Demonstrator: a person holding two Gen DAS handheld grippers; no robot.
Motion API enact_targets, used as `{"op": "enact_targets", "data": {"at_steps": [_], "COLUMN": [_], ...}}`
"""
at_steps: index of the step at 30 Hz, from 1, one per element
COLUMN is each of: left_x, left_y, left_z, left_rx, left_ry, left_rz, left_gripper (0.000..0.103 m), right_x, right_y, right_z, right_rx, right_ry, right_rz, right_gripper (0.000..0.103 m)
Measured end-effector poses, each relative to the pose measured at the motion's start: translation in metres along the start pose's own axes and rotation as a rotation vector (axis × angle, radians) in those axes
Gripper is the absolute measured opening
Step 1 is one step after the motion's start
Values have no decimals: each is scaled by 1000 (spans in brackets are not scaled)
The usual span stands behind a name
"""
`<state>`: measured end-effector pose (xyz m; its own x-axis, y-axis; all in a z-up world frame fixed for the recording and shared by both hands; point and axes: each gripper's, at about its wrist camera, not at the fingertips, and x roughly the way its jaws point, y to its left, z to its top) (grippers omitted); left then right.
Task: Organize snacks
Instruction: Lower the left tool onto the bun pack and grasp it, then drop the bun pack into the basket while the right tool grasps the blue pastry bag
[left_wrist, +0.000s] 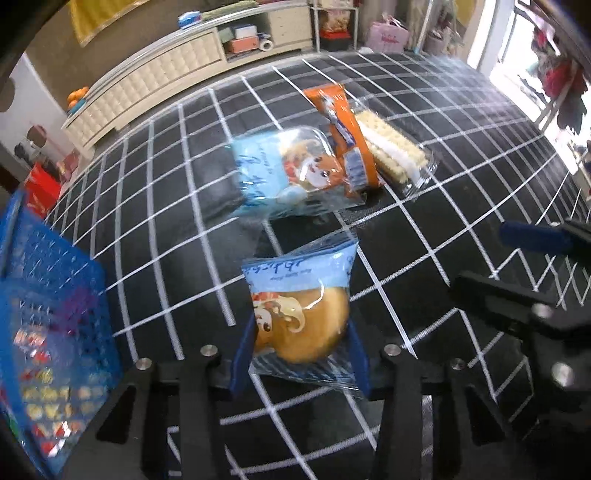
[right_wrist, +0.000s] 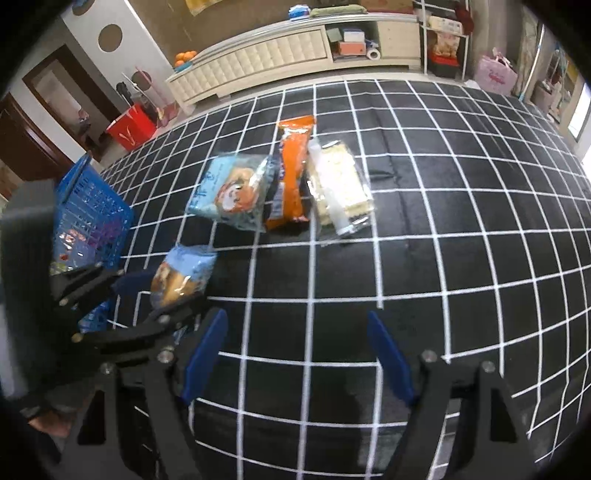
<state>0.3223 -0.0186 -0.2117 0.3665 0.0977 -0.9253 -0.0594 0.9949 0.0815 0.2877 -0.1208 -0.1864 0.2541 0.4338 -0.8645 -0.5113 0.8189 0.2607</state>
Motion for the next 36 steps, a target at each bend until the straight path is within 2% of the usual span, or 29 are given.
{"op": "enact_targets", "data": {"at_steps": [3, 10, 17, 19, 23, 26, 29, 31, 36], "left_x": [-28, -98, -142, -149, -152, -152, -144, -140, -125], "left_y": [8, 46, 96, 117, 146, 171, 187, 197, 213], "left_z": [-4, -7, -19, -25, -41, -55, -62, -69, -68], "left_rx": [-17, -96, -198, -249, -330, -375, -416, -443, -486], "left_ry": [-49, -218, -319, -323, -319, -292, -271, -262, -246], "left_rz": [15, 40, 196, 245, 262, 238, 215, 208, 166], "left_gripper": [42, 41, 41, 41, 41, 41, 41, 41, 41], "right_x": [-10, -28, -19, -9, 14, 40, 64, 78, 98], "right_y": [11, 39, 64, 66, 74, 83, 87, 86, 92], "right_z": [3, 21, 45, 52, 64, 73, 85, 93, 110], "right_rx": [-18, -60, -102, -94, -83, -78, -56, -29, -50], "right_ry": [-18, -58, -66, -60, -28, 20, 57, 76, 64], "right_rz": [-1, -8, -2, -9, -8, -30, -110, -132, -212], "right_gripper": [82, 82, 82, 82, 82, 82, 81, 81, 81]}}
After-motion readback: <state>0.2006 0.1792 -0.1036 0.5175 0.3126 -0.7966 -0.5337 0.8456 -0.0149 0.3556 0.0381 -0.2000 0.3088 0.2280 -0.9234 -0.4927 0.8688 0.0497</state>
